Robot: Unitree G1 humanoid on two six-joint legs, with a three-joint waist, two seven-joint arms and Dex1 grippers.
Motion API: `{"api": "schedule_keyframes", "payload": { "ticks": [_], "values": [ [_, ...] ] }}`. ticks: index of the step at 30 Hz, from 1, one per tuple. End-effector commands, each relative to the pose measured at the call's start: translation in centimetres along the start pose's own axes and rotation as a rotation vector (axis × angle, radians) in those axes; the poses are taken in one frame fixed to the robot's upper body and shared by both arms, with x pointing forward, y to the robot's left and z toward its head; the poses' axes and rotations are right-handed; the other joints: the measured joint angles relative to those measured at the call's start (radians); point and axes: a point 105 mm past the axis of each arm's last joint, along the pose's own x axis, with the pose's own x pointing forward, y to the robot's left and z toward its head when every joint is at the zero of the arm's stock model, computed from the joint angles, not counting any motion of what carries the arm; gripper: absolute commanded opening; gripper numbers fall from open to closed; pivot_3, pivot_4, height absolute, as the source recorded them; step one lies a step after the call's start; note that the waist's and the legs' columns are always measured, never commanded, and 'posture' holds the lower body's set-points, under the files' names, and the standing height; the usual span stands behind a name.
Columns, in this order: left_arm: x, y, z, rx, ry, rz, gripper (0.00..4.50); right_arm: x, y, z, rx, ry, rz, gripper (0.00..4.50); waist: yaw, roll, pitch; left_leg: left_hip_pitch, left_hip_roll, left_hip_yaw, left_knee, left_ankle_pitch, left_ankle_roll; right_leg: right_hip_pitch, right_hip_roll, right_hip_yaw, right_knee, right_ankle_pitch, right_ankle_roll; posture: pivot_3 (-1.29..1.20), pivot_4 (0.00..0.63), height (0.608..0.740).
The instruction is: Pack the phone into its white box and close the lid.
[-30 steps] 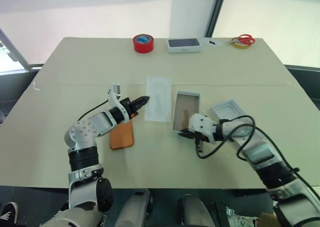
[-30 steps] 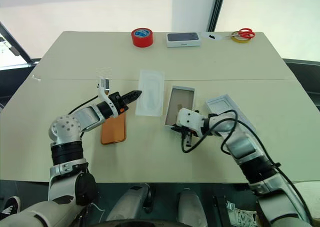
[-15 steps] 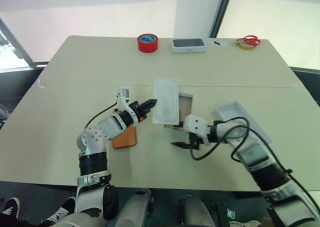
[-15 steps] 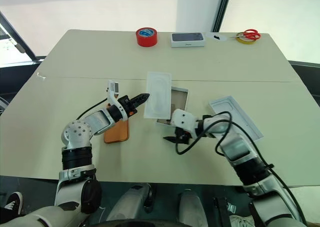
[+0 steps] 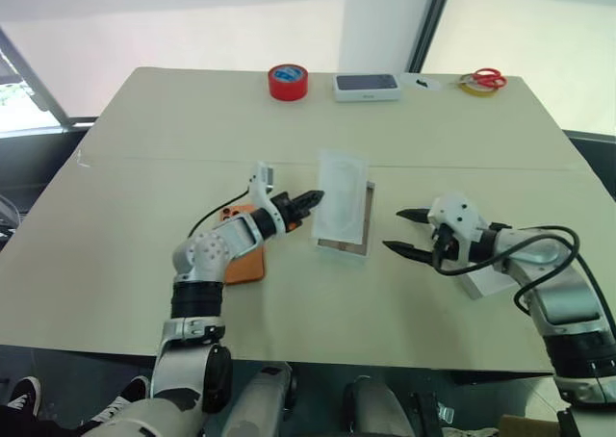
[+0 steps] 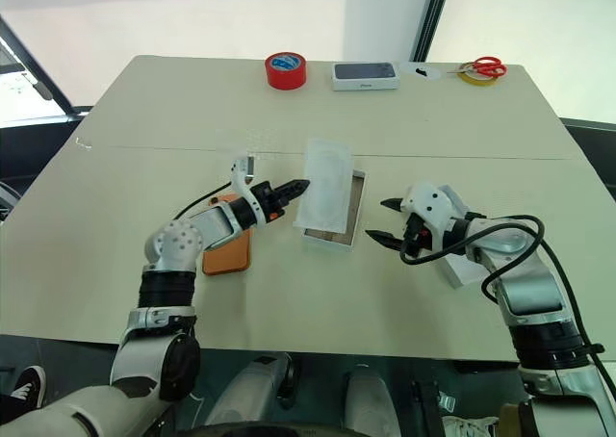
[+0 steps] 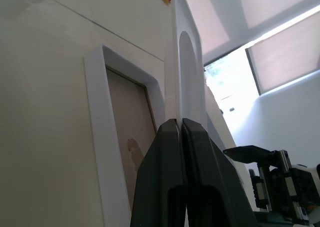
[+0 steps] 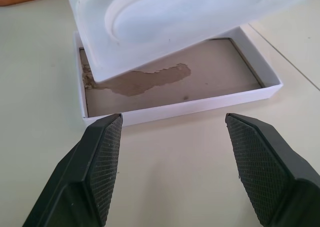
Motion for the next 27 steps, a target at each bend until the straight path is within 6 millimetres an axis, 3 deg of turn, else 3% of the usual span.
{"api": "schedule_keyframes", "payload": {
  "ticks": [1,13,16,19,27],
  "values": [
    [0.8,-0.8,0.6,0.03,-0.007,-0.043,0.0,-0.4,-0.1,1.7,-0.034,-0.061,-0.022,3.43,-0.001,0.0,0.0,0.0,0.0,0.0,0.0,0.0,0.0,0.0,0.0,0.0,0.0,0.0,0.0,0.0,0.15,0.74],
    [0.6,-1.0,0.2,0.05,0.045,-0.093,0.0,-0.4,-0.1,1.4,-0.037,-0.049,-0.041,3.43,0.0,0.0,0.0,0.0,0.0,0.0,0.0,0.0,0.0,0.0,0.0,0.0,0.0,0.0,0.0,0.0,0.15,0.74],
    [0.5,-0.8,0.2,0.079,0.06,-0.071,0.91,-0.2,0.0,1.5,-0.04,-0.054,-0.038,3.49,0.0,0.0,0.0,0.0,0.0,0.0,0.0,0.0,0.0,0.0,0.0,0.0,0.0,0.0,0.0,0.0,0.15,0.74],
    [0.5,-0.6,0.6,0.106,0.044,-0.047,2.32,-0.2,0.0,1.6,-0.038,-0.057,-0.034,3.49,0.0,0.0,0.0,0.0,0.0,0.0,0.0,0.0,0.0,0.0,0.0,0.0,0.0,0.0,0.0,0.0,0.15,0.74],
    [-1.2,-2.2,1.4,0.174,0.028,-0.093,2.32,0.7,0.0,2.4,-0.059,-0.083,-0.028,3.49,-0.005,0.0,0.0,0.0,0.0,0.0,0.0,0.0,0.0,0.0,0.0,0.0,0.0,0.0,0.0,0.0,0.15,0.74]
  ]
}}
